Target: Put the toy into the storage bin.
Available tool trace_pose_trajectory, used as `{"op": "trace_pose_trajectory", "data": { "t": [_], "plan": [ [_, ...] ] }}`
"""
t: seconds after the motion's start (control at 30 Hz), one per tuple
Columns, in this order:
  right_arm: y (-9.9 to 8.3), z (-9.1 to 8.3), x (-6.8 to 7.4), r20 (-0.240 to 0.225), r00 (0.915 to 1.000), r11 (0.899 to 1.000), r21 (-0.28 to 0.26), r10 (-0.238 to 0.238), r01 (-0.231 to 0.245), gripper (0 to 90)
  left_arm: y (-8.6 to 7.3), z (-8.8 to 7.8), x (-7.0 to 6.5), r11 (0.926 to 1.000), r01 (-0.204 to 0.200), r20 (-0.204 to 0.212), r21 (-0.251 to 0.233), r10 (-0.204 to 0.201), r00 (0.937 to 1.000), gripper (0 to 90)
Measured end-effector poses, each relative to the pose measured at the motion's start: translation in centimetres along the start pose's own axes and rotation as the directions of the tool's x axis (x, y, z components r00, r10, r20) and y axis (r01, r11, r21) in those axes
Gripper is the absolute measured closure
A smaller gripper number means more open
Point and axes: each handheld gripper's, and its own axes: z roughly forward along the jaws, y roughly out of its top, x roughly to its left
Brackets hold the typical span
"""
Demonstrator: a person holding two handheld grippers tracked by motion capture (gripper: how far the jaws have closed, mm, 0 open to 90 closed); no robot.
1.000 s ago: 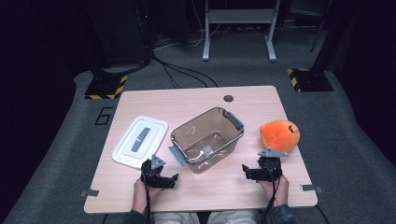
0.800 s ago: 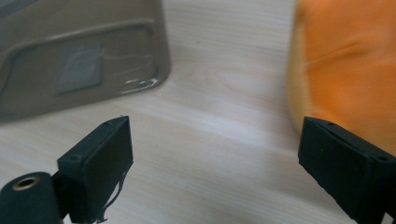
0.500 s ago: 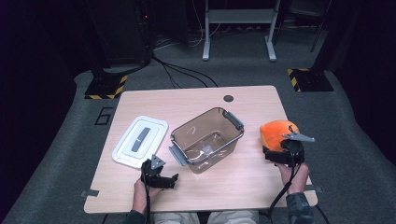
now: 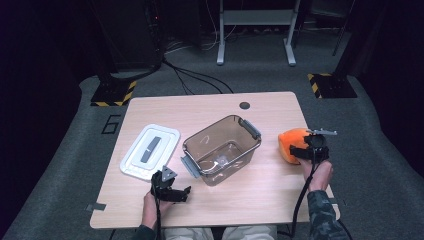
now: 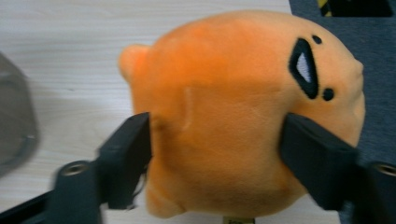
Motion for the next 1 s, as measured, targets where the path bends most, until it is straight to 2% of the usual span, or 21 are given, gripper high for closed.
{"op": "trace_pose_trajectory", "data": {
  "t": [0.03,0.07,0.1,0.2,0.4,0.6,0.8,1.0],
  "plan": [
    [-0.1,0.4,0.0,0.019,0.9998,1.000,0.005,-0.006,0.006,36.4,0.0,0.0,0.0,1.0000,0.000,0.000,0.000,0.000,1.0000,2.8],
    [-0.1,0.4,0.0,0.019,0.9998,1.000,0.005,-0.006,0.006,36.4,0.0,0.0,0.0,1.0000,0.000,0.000,0.000,0.000,1.0000,2.8],
    [-0.6,1.0,-0.2,0.011,0.9998,1.000,0.020,-0.016,0.015,42.7,0.0,0.0,0.0,1.0000,0.000,0.000,0.000,0.000,1.0000,2.8],
    [-0.8,1.0,0.0,0.015,0.9995,0.999,0.020,-0.028,0.028,51.9,0.0,0.0,0.0,1.0000,0.000,0.000,0.000,0.000,1.0000,2.8],
    [-1.3,1.0,-0.1,-0.004,0.9994,0.999,-0.011,-0.034,0.034,67.1,0.0,0.0,0.0,1.0000,0.000,0.000,0.000,0.000,1.0000,2.9],
    [-1.4,0.0,-0.3,-0.039,0.9974,0.997,-0.059,-0.061,0.059,74.4,0.0,0.0,0.0,1.0000,0.000,0.000,0.000,0.000,1.0000,2.9],
    [-1.3,-1.0,-0.2,-0.072,0.9921,0.994,-0.050,-0.103,0.099,75.3,0.0,0.0,0.0,1.0000,0.001,0.000,0.000,-0.001,1.0000,2.9],
    [-1.6,-2.1,0.3,-0.117,0.9826,0.989,-0.045,-0.144,0.140,75.5,0.0,0.0,0.0,1.0000,0.000,-0.001,0.000,0.000,1.0000,2.9]
  ]
}}
